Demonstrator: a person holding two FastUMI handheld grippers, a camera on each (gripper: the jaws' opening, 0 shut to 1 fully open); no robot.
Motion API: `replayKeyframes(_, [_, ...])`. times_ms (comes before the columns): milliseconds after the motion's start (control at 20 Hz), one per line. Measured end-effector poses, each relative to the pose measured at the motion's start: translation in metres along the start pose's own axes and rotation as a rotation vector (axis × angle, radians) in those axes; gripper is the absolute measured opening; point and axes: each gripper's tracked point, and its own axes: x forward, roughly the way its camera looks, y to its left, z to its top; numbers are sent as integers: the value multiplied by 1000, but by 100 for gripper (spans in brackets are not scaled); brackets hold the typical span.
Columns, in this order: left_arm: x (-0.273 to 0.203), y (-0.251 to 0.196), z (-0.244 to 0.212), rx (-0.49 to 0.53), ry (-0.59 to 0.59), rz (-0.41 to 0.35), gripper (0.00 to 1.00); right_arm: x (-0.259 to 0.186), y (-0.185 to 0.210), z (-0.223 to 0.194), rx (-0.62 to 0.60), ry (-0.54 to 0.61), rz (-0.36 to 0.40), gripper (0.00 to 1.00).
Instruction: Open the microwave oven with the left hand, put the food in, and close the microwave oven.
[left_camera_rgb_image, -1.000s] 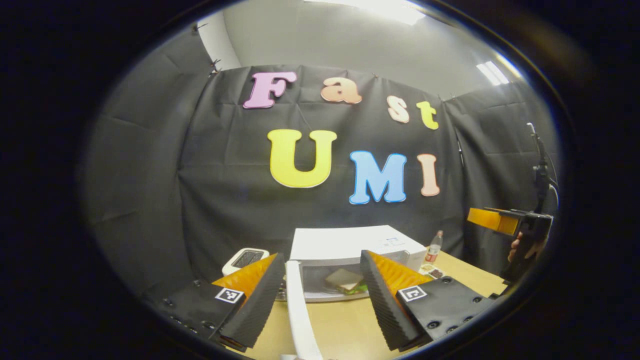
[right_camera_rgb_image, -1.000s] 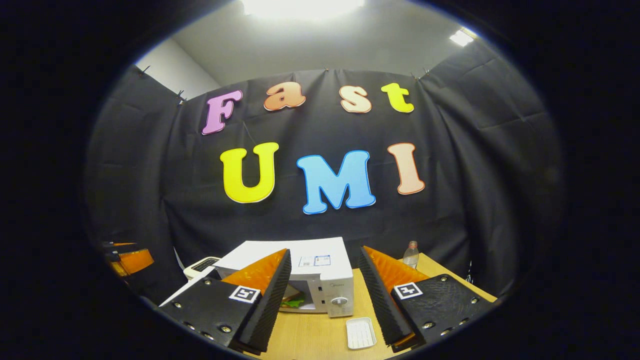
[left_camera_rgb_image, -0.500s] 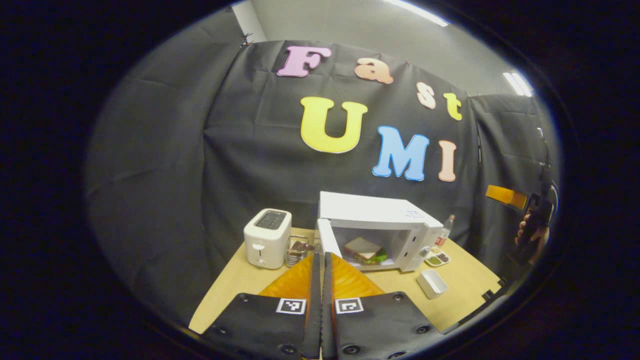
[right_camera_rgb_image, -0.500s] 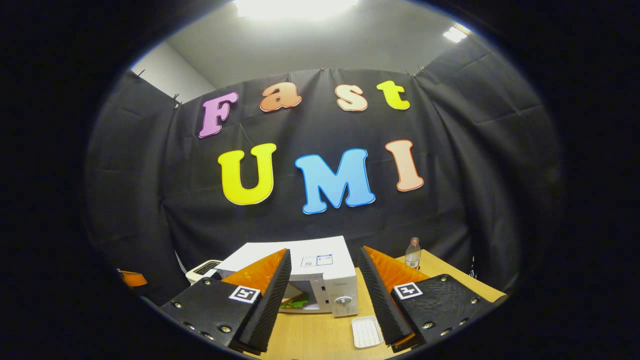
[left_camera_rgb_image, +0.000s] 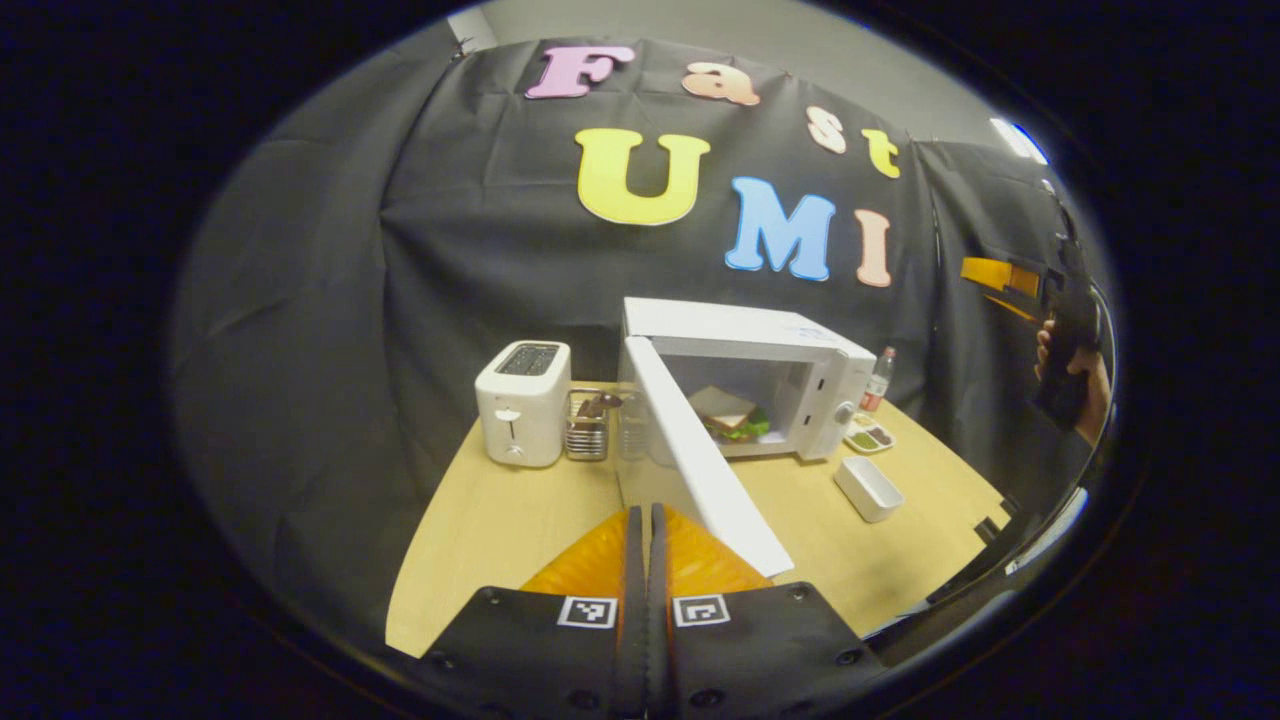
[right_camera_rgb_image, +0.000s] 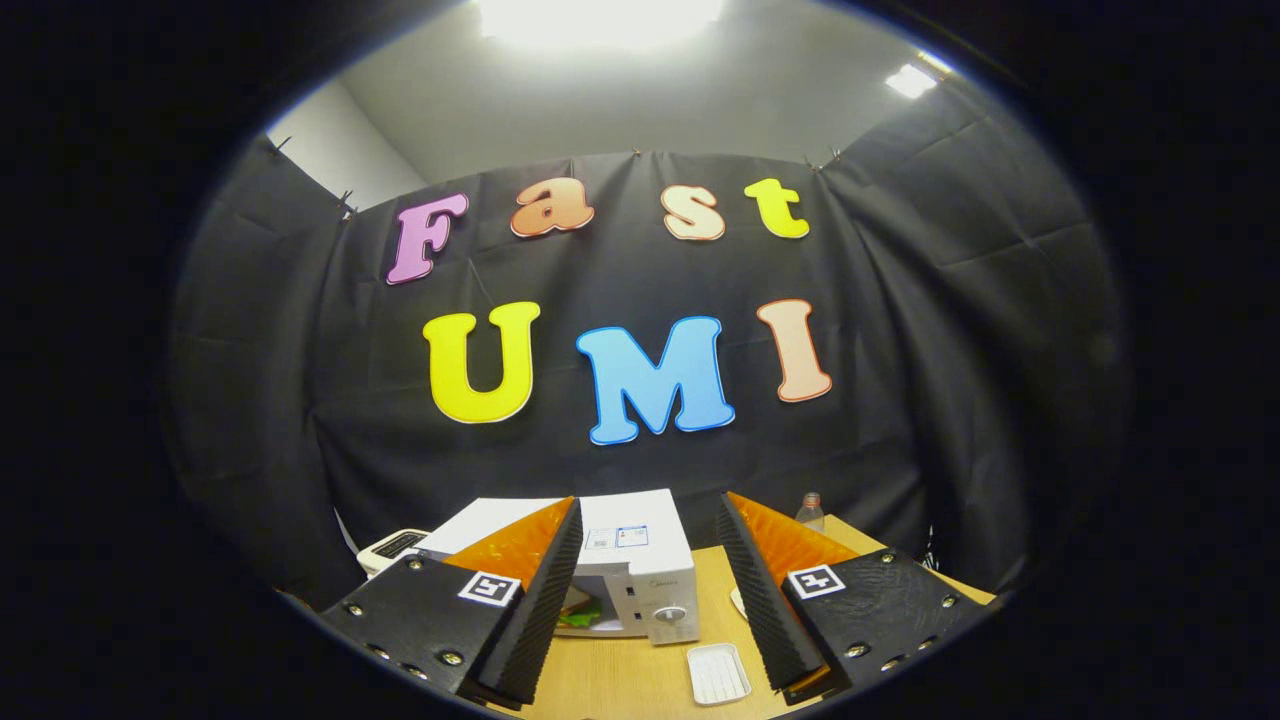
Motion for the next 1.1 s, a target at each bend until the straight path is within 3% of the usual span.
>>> replayKeyframes(600, [22, -76, -11, 7, 53, -61, 7, 32, -31, 28, -55, -45, 29, 82])
replayKeyframes(1100, [81, -155, 3, 38, 78, -154, 7, 57, -71, 26, -58, -20, 25, 84])
